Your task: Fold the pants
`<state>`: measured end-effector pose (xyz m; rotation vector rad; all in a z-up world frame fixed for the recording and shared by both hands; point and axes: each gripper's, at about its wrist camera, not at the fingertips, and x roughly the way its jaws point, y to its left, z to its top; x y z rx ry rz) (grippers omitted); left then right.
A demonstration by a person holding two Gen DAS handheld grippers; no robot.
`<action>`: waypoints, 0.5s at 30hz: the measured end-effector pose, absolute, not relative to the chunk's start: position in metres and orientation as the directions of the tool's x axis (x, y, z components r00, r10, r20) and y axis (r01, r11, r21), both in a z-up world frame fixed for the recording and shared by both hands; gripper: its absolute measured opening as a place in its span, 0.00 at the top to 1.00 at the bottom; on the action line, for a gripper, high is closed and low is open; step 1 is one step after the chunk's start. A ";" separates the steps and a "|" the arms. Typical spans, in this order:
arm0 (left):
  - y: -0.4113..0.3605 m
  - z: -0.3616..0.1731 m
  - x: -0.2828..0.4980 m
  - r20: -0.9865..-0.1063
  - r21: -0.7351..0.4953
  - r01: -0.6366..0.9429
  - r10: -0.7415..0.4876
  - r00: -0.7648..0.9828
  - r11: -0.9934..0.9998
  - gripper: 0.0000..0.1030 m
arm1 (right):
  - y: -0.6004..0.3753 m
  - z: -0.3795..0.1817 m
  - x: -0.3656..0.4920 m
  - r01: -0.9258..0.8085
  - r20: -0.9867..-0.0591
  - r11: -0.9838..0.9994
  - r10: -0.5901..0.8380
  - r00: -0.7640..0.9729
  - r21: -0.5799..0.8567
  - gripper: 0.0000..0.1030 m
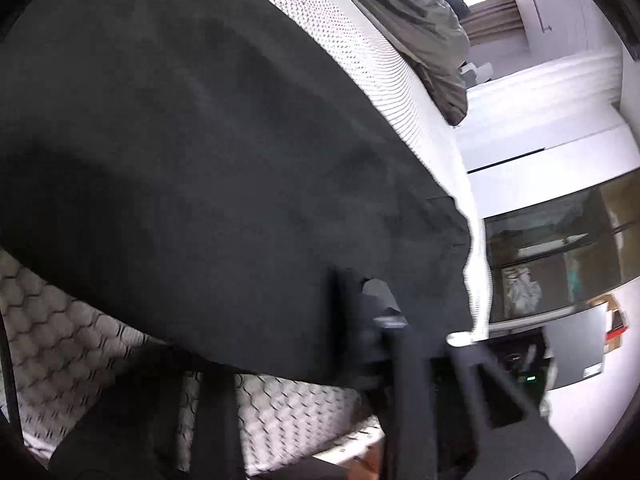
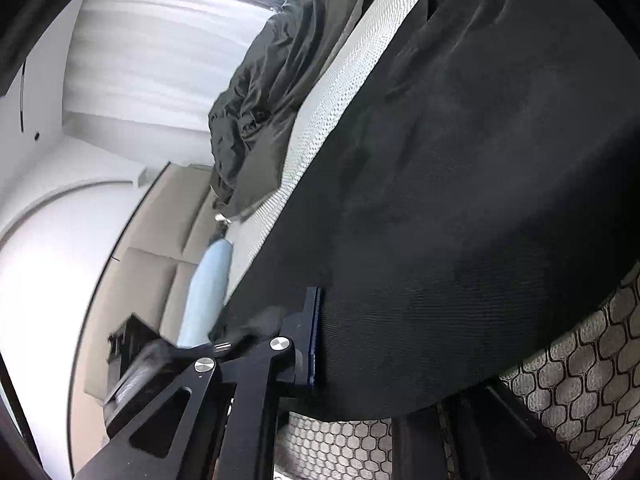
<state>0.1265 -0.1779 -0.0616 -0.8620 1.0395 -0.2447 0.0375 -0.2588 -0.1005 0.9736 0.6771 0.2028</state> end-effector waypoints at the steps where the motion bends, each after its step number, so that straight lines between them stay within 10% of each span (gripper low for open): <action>1: -0.181 -0.064 0.127 -0.654 -0.720 -0.213 -0.543 0.527 0.660 0.93 | -0.258 -0.101 0.041 0.139 -0.450 0.573 0.447 0.773 0.808 0.86; 15: -0.118 -0.064 0.100 -0.625 -0.701 -0.191 -0.463 0.629 0.687 0.93 | -0.344 -0.101 0.003 0.269 -0.441 0.516 0.245 0.863 0.813 0.95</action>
